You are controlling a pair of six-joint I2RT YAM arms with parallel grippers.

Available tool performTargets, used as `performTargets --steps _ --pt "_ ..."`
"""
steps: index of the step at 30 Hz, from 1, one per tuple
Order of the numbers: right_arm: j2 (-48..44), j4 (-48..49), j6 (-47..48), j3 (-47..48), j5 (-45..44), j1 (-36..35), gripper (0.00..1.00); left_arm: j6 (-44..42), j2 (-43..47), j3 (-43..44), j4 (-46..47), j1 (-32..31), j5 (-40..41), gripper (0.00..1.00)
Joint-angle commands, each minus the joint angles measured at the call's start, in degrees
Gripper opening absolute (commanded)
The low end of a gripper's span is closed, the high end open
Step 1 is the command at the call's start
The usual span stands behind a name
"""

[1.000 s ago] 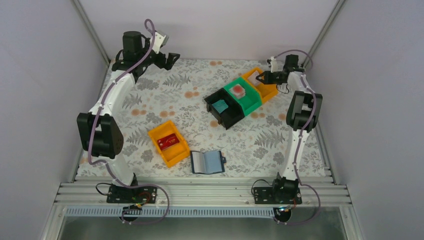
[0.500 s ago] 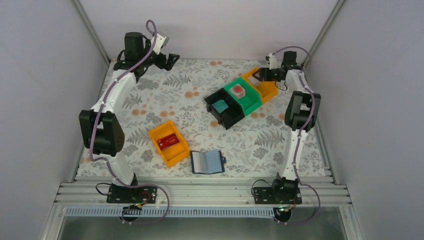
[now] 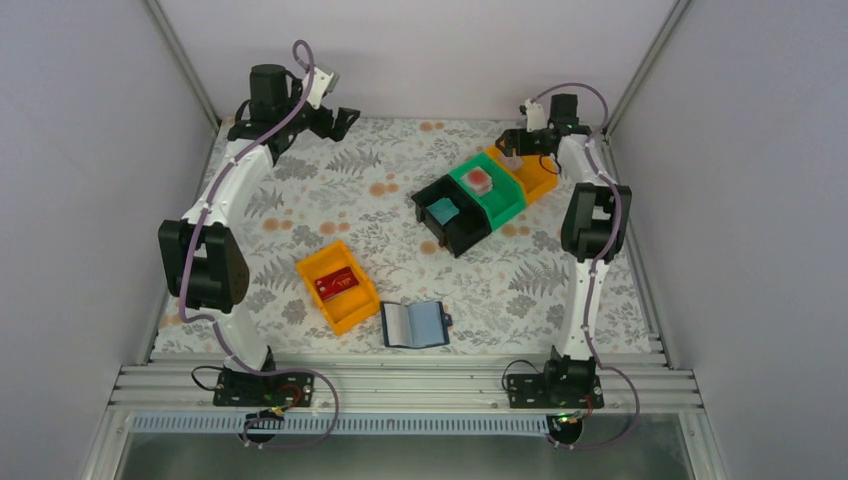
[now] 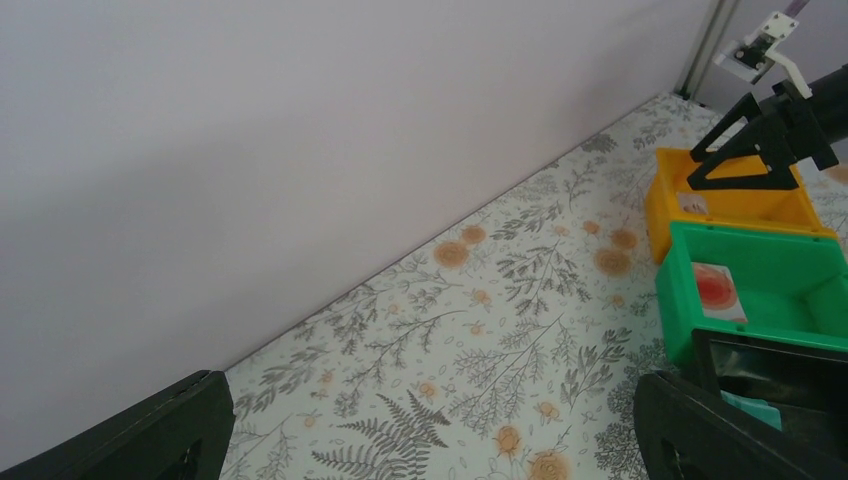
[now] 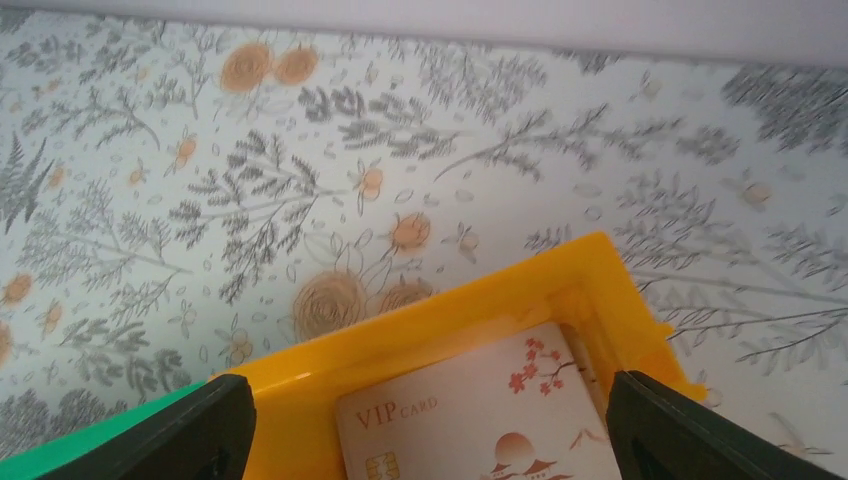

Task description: Take the credit cards out of the card holder

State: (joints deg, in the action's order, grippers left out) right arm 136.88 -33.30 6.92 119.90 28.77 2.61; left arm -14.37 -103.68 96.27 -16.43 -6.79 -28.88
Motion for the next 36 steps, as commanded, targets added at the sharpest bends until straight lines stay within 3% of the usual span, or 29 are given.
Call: performTargets --steps 1,10,18,28,32,36 --pt "-9.0 5.1 -1.6 -3.9 -3.8 -1.8 0.89 -0.9 1.9 1.2 -0.3 -0.8 0.4 1.00" --pt "-21.6 7.6 -9.2 -14.6 -17.4 -8.4 0.89 -2.1 7.6 -2.9 -2.3 -1.5 0.9 1.00" --pt "-33.1 4.5 -19.0 -24.2 -18.8 -16.5 0.88 1.9 19.0 -14.8 -1.5 -4.6 3.0 1.00" --pt "-58.3 6.5 -30.8 -59.0 -27.0 -36.8 0.87 20.7 57.0 -58.9 9.2 -12.4 -4.9 1.00" --pt "-63.1 6.2 -39.9 -71.1 -26.4 -44.2 0.86 43.0 63.7 -72.0 15.4 -13.4 -4.2 0.99" --pt "-61.8 8.2 -43.1 -77.5 -24.8 -49.9 0.87 45.1 66.6 -76.8 15.0 -13.4 -2.4 0.98"
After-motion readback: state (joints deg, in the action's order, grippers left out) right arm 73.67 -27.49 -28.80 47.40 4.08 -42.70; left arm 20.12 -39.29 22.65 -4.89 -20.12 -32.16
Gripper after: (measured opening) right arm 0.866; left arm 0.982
